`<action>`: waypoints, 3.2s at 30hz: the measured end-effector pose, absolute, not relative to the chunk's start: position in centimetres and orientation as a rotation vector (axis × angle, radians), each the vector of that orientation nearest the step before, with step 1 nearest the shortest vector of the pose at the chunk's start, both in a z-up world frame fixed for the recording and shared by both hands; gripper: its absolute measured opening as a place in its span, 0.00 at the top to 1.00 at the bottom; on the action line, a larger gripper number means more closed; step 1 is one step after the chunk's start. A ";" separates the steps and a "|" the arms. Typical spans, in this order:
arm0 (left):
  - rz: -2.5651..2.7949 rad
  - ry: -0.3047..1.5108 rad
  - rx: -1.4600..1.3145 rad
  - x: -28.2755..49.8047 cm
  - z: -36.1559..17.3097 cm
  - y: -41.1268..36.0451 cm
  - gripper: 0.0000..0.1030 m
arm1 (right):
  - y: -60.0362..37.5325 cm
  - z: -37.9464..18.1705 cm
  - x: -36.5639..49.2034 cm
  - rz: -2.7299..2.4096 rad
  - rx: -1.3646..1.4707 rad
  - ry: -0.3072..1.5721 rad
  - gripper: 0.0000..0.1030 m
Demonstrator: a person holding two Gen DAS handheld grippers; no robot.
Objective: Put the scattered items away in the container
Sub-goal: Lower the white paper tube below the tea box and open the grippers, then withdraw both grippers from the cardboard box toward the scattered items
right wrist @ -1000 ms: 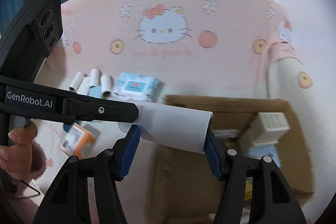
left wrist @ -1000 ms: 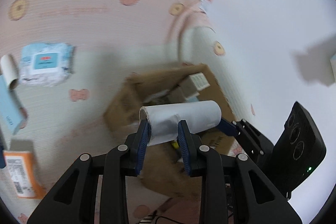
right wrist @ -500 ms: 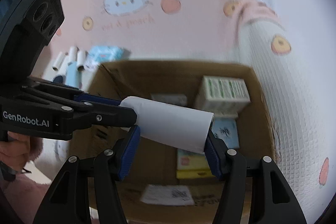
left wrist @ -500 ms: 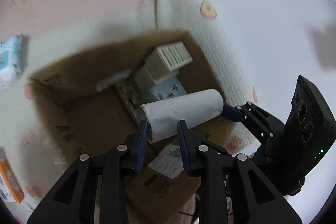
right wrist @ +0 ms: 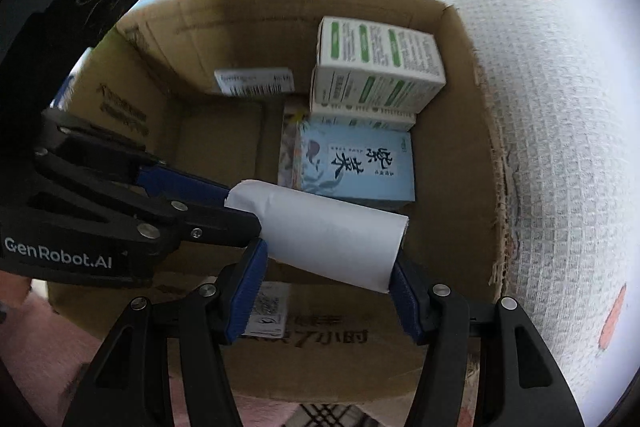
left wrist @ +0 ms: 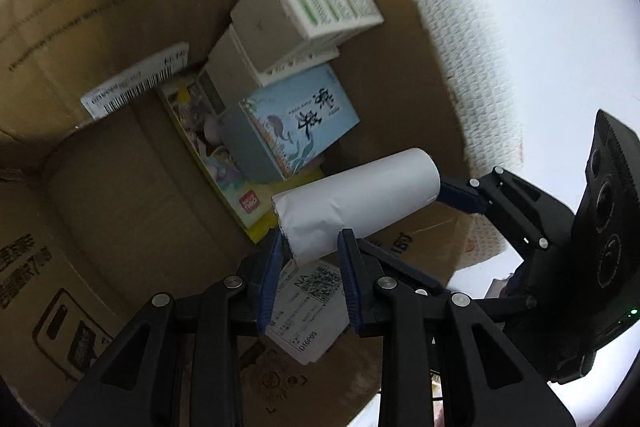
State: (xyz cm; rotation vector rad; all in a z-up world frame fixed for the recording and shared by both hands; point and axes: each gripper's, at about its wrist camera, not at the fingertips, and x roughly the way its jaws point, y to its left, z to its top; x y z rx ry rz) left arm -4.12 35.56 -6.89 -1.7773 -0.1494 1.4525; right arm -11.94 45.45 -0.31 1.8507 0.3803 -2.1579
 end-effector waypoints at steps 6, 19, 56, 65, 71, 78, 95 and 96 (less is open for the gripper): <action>1.427 -0.155 -1.821 -4.1 -8.6 35.8 0.71 | 45.8 -2.1 -13.0 -2.094 1.917 0.368 0.44; 1.425 -0.085 -1.892 -3.3 -10.9 36.3 0.71 | 45.5 -4.4 -12.6 -2.060 1.970 0.595 0.43; 1.422 -0.115 -1.965 -3.7 -11.0 34.8 0.65 | 45.8 -6.2 -12.7 -2.051 2.141 0.598 0.73; 1.573 -0.047 -1.676 -3.7 -3.2 30.1 0.49 | 40.3 -0.9 -9.6 -2.213 1.985 0.778 0.39; 1.676 -0.098 -1.571 -2.7 -2.7 31.2 0.47 | 36.0 3.8 -7.3 -2.295 1.884 0.799 0.38; 1.731 -0.139 -1.499 -6.1 -0.7 26.7 0.46 | 31.8 6.0 -8.1 -2.313 1.819 0.877 0.38; 1.989 -0.205 -1.408 -9.8 0.7 14.7 0.45 | 22.9 6.3 -10.1 -2.413 1.524 0.863 0.33; 2.004 -0.229 -1.410 -9.9 0.5 13.6 0.45 | 22.5 6.4 -10.1 -2.457 1.500 0.833 0.33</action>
